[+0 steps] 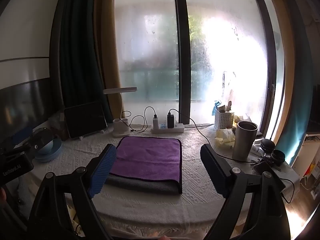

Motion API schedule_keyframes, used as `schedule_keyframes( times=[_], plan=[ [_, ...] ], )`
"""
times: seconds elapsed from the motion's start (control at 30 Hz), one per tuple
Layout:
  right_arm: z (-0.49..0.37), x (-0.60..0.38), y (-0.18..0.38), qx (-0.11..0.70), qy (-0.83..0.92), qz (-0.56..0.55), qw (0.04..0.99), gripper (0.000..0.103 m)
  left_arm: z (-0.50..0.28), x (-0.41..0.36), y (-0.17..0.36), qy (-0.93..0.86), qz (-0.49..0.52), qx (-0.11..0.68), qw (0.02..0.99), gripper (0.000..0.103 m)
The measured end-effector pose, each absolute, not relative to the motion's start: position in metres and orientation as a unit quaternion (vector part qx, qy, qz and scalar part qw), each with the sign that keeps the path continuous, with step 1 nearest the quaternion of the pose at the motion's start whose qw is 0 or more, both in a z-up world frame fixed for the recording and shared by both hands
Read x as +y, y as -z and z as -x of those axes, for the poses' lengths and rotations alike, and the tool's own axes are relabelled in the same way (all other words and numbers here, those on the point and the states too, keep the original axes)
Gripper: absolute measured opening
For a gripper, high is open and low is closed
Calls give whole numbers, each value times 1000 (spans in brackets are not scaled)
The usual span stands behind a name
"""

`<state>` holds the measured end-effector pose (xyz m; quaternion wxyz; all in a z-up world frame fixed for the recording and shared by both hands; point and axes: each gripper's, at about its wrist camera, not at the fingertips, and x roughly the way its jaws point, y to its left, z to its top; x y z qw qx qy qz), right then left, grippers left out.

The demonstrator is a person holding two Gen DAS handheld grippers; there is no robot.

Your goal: Fold towel

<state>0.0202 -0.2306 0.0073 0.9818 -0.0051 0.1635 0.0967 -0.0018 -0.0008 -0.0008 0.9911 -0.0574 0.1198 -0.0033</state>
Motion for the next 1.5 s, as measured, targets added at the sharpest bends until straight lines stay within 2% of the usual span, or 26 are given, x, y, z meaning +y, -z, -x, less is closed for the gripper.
schedule_keyframes(
  times=[0.73, 1.5],
  plan=[
    [-21, -230, -7, 164, -98, 5, 982, 88, 3, 7, 4, 17, 82, 121, 989, 103],
    [-22, -229, -4, 165, -99, 5, 981, 88, -1, 2, 7, 14, 65, 135, 989, 103]
  ],
)
